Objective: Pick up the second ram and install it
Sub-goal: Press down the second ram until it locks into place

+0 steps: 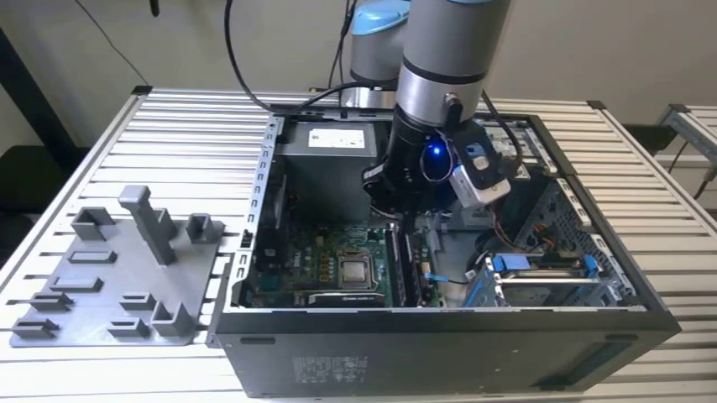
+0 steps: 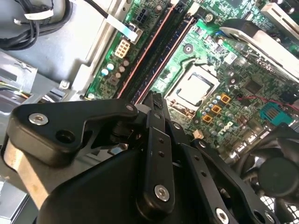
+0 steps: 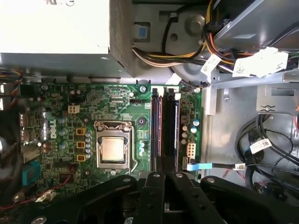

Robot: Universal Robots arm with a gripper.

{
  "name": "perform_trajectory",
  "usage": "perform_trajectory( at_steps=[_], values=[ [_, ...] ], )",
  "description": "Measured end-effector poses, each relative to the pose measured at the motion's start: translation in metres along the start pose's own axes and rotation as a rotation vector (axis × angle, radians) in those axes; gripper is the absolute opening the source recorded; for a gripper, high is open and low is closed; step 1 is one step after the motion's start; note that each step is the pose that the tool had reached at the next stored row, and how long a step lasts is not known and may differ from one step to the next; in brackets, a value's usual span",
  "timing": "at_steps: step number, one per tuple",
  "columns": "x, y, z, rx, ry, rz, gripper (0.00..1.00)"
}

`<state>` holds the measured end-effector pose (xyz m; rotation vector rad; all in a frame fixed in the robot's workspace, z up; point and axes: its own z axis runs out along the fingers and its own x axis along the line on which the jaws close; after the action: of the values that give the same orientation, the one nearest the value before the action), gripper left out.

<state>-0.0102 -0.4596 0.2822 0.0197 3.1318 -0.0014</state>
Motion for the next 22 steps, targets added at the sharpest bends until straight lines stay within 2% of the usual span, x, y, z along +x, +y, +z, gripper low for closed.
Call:
perform_trajectory(
  at_steps=[7, 10, 22],
  values=[
    [-0.0001, 0.0, -0.0073, 0.0021, -0.0001, 0.0, 0.11],
    [-0.0001, 0.0, -0.0072, 0.0017, -0.0002, -0.007, 0.11],
    [-0.0001, 0.0, -0.0073, 0.0003, -0.0005, -0.165, 0.11]
  ],
)
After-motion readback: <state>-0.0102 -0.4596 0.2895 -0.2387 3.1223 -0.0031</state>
